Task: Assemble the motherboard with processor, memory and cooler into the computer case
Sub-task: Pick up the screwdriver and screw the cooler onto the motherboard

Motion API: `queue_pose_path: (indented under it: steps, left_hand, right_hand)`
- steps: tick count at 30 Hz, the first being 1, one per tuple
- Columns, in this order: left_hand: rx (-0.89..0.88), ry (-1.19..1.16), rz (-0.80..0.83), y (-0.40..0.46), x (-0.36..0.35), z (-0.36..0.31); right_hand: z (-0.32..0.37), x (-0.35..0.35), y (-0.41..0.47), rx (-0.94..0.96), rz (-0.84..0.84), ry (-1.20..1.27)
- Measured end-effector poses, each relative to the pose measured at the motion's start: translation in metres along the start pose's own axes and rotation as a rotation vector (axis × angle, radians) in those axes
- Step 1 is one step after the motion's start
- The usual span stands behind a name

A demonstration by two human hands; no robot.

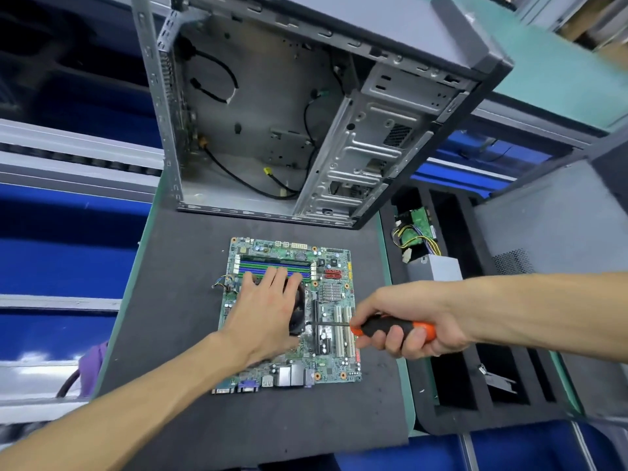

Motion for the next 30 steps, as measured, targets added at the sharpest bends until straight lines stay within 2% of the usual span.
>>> queue_pose_path:
  steps: [2,4,9,11,13,15,18,22,25,27,30]
  left_hand:
    - [-0.003,0.015,0.015,0.001,0.0,0.0]
    - [0.003,0.023,0.029,0.001,0.0,0.0]
    - [0.005,0.016,0.029,0.002,-0.001,0.001]
    - [0.007,0.016,0.031,0.002,-0.001,0.001]
    - [0.005,0.013,0.025,0.002,-0.001,-0.001]
    - [0.0,0.007,0.024,0.002,-0.002,-0.001]
    - [0.007,-0.011,0.017,0.002,-0.002,-0.002]
    - [0.0,-0.02,-0.007,0.002,-0.001,-0.004]
    - [-0.02,-0.026,-0.029,0.003,0.0,-0.005]
    - [-0.031,-0.015,-0.024,0.004,0.001,-0.005]
    - [-0.037,0.007,-0.002,0.004,0.002,-0.006]
  right_hand:
    - [0.006,0.0,-0.002,0.056,-0.055,-0.141]
    - [0.021,0.002,-0.005,0.189,-0.159,-0.416]
    - [0.052,-0.009,-0.031,0.587,-0.678,-1.756]
    - [0.05,-0.025,-0.035,0.736,-0.7,-2.096]
    - [0.052,-0.036,-0.033,0.779,-0.61,-2.18]
    - [0.061,-0.034,-0.027,0.737,-0.632,-2.044]
    - [0.061,-0.009,-0.013,0.492,-0.623,-1.517]
    - [0.024,0.007,0.01,0.092,-0.256,-0.409]
    - [0.005,-0.004,0.01,-0.117,0.013,0.179]
    - [0.002,-0.006,0.01,-0.132,0.103,0.318]
    - [-0.007,-0.005,0.011,-0.119,0.152,0.339]
Point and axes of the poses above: each hand's wrist, its own y-axis towards the middle knuckle, its own x-axis out of the back of the hand, z = x × y, the point moved 7 cm from there along y, towards the middle knuckle, and after that the axes turned 2 degrees about z, right-handed, at the moved point
